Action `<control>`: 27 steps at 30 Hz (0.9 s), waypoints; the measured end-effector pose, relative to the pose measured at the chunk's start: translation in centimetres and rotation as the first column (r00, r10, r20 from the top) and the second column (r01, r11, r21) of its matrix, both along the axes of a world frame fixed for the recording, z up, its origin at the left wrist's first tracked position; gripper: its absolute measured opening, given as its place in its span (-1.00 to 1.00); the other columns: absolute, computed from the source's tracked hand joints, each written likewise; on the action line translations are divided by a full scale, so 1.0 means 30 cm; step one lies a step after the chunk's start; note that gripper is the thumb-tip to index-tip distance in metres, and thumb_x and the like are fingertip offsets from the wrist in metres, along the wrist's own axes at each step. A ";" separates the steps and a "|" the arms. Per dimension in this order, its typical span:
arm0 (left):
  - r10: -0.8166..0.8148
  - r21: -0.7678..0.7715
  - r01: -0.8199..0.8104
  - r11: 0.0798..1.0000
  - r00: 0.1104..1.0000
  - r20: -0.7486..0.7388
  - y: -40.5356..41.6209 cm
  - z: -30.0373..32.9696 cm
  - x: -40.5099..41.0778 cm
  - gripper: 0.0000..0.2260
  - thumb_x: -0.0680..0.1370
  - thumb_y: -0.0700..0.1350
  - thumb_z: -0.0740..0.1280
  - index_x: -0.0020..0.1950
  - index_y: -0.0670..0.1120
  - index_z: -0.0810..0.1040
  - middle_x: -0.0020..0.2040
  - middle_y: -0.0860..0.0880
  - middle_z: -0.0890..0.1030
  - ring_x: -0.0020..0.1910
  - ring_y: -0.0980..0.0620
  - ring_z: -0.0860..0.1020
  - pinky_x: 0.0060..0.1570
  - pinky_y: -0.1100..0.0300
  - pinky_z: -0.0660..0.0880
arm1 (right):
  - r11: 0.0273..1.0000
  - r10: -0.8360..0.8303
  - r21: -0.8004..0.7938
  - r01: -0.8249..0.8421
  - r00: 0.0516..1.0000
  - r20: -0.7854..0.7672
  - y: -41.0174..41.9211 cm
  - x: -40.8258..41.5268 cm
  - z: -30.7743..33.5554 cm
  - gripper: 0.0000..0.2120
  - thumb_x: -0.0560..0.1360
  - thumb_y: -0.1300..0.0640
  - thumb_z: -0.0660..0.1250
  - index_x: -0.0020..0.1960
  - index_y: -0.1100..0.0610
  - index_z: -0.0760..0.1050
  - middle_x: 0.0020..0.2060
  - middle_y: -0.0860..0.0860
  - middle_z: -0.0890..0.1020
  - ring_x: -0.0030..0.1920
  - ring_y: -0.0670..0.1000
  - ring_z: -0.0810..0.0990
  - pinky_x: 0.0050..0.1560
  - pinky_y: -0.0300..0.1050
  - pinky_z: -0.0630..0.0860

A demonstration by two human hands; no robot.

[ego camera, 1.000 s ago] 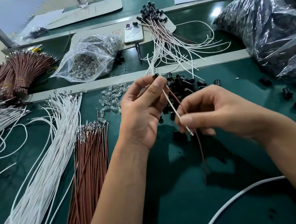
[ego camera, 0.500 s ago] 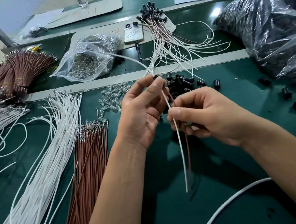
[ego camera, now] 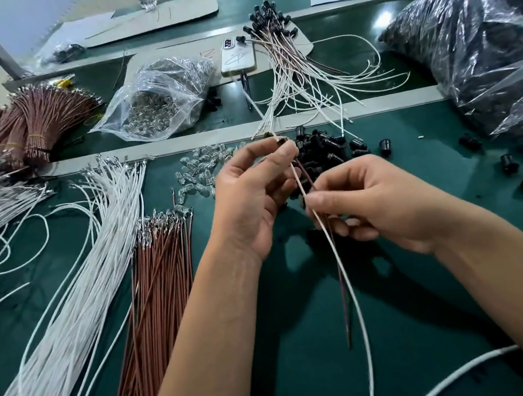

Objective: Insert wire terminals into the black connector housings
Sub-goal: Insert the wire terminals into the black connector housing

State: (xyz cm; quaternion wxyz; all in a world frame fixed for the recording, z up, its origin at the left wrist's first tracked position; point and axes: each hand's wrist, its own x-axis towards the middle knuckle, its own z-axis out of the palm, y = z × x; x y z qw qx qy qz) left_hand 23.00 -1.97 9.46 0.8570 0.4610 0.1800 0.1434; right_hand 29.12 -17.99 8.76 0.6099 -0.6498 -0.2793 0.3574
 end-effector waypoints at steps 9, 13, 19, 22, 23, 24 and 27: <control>0.024 0.000 -0.024 1.000 0.999 -0.023 0.014 -0.005 0.000 -0.76 0.32 -0.19 0.51 -0.06 -0.09 0.58 -0.19 -0.05 0.65 -0.32 0.05 0.55 -0.33 0.30 0.55 | 0.995 0.065 -0.077 -0.066 0.998 -0.013 -0.007 -0.005 0.012 -0.83 0.54 0.09 0.44 -0.12 0.20 0.64 -0.34 0.04 0.65 -0.50 -0.13 0.47 -0.64 -0.35 0.23; -0.010 0.079 0.011 0.997 1.000 -0.013 -0.009 -0.012 0.003 -0.87 0.42 -0.28 0.49 -0.14 -0.07 0.63 -0.20 -0.06 0.64 -0.37 0.08 0.57 -0.33 0.29 0.54 | 0.996 0.000 -0.084 0.001 1.000 0.011 -0.003 0.000 0.002 -0.77 0.60 0.22 0.40 -0.23 0.15 0.62 -0.38 0.07 0.62 -0.54 -0.13 0.42 -0.64 -0.34 0.21; -0.031 0.149 0.019 0.989 0.997 0.075 -0.008 -0.023 0.005 -0.82 0.33 -0.20 0.53 -0.10 -0.10 0.64 -0.29 -0.05 0.63 -0.37 0.00 0.53 -0.30 0.19 0.55 | 0.992 -0.128 0.005 0.128 0.992 -0.002 0.017 -0.008 -0.015 -0.89 0.58 0.14 0.43 -0.07 0.17 0.65 -0.30 0.04 0.65 -0.51 -0.10 0.45 -0.62 -0.34 0.21; -0.041 0.175 0.026 0.984 0.996 0.083 -0.010 -0.024 0.005 -0.81 0.33 -0.19 0.53 -0.09 -0.10 0.64 -0.29 -0.05 0.64 -0.36 0.00 0.52 -0.31 0.18 0.53 | 0.988 -0.146 0.042 0.147 0.989 -0.014 0.018 -0.005 -0.027 -0.84 0.48 0.05 0.46 -0.11 0.16 0.69 -0.29 0.06 0.65 -0.51 -0.09 0.45 -0.62 -0.33 0.21; -0.040 0.176 0.025 0.984 0.996 0.081 -0.010 -0.023 0.004 -0.81 0.33 -0.19 0.53 -0.09 -0.10 0.64 -0.29 -0.05 0.64 -0.37 0.01 0.52 -0.33 0.19 0.53 | 0.989 -0.141 0.043 0.141 0.990 -0.013 0.016 -0.004 -0.028 -0.82 0.47 0.05 0.46 -0.11 0.17 0.70 -0.30 0.06 0.64 -0.51 -0.09 0.45 -0.62 -0.32 0.21; -0.037 0.172 0.023 0.985 0.996 0.082 -0.011 -0.022 0.004 -0.81 0.33 -0.19 0.53 -0.09 -0.10 0.64 -0.29 -0.05 0.65 -0.38 0.02 0.52 -0.34 0.20 0.52 | 0.989 -0.141 0.044 0.141 0.990 -0.008 0.014 -0.001 -0.029 -0.81 0.49 0.06 0.45 -0.10 0.19 0.71 -0.30 0.06 0.65 -0.50 -0.08 0.46 -0.62 -0.32 0.22; -0.027 0.170 0.010 0.985 0.995 0.098 -0.012 -0.018 0.003 -0.81 0.32 -0.21 0.52 -0.10 -0.12 0.64 -0.29 -0.04 0.66 -0.36 0.05 0.60 -0.29 0.23 0.57 | 0.975 -0.214 0.073 0.211 0.976 0.040 0.012 0.007 -0.028 -0.85 0.56 0.10 0.43 -0.08 0.16 0.73 -0.26 0.12 0.67 -0.46 -0.06 0.50 -0.61 -0.29 0.25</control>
